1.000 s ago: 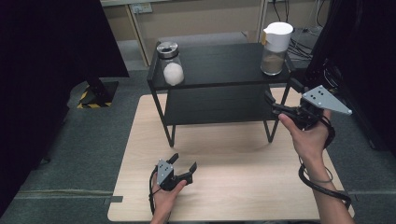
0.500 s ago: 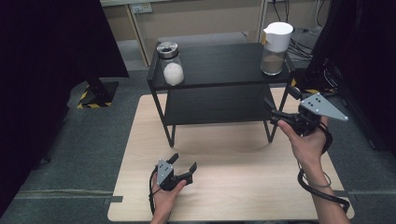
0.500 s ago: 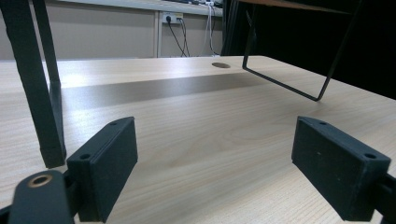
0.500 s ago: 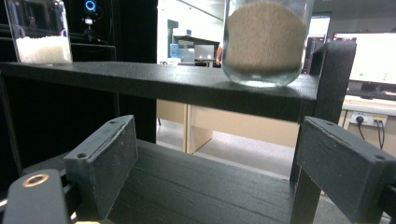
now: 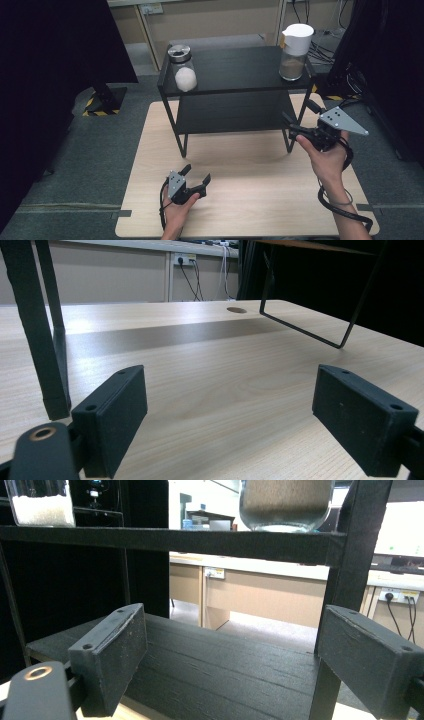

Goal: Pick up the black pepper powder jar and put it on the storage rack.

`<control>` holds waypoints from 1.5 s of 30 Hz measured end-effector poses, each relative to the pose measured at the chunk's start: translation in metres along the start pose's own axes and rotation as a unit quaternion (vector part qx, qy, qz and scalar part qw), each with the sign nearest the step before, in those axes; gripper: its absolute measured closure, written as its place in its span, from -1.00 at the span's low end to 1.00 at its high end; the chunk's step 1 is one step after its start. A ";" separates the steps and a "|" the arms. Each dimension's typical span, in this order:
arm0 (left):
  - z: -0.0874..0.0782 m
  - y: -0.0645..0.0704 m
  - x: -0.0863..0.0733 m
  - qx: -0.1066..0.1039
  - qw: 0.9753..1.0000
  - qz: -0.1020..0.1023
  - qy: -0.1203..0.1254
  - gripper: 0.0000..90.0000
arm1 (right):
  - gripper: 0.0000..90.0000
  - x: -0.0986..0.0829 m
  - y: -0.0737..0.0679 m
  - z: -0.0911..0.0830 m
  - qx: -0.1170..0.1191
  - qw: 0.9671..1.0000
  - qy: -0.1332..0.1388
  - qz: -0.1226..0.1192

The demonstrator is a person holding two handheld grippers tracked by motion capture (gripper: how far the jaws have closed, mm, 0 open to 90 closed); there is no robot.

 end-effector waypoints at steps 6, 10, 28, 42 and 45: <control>0.000 0.000 0.000 0.000 1.000 0.000 0.000 -0.69 | -0.72 -0.006 0.001 -0.001 0.000 1.000 -0.003 0.002; 0.000 0.000 0.000 0.000 1.000 0.001 -0.001 -0.69 | -0.72 -0.011 0.001 -0.003 0.000 1.000 -0.008 0.005; 0.000 0.000 0.000 0.000 1.000 0.000 0.001 -0.69 | -0.72 -0.037 0.002 -0.008 0.000 0.999 -0.027 0.016; 0.000 0.000 0.000 0.000 1.000 0.000 0.001 -0.70 | -0.72 -0.058 0.001 -0.011 0.000 0.999 -0.043 0.025; 0.000 0.000 0.000 0.000 1.000 0.000 0.001 -0.70 | -0.72 -0.062 0.001 -0.011 0.000 0.999 -0.047 0.028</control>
Point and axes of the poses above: each handheld gripper's, and its own axes: z roughly forward along the jaws, x roughly out of its top, y roughly to its right, the point moved 10 cm from there along z, roughly forward along the jaws, and after that the axes turned 2 degrees about y, right-handed, at the moved point
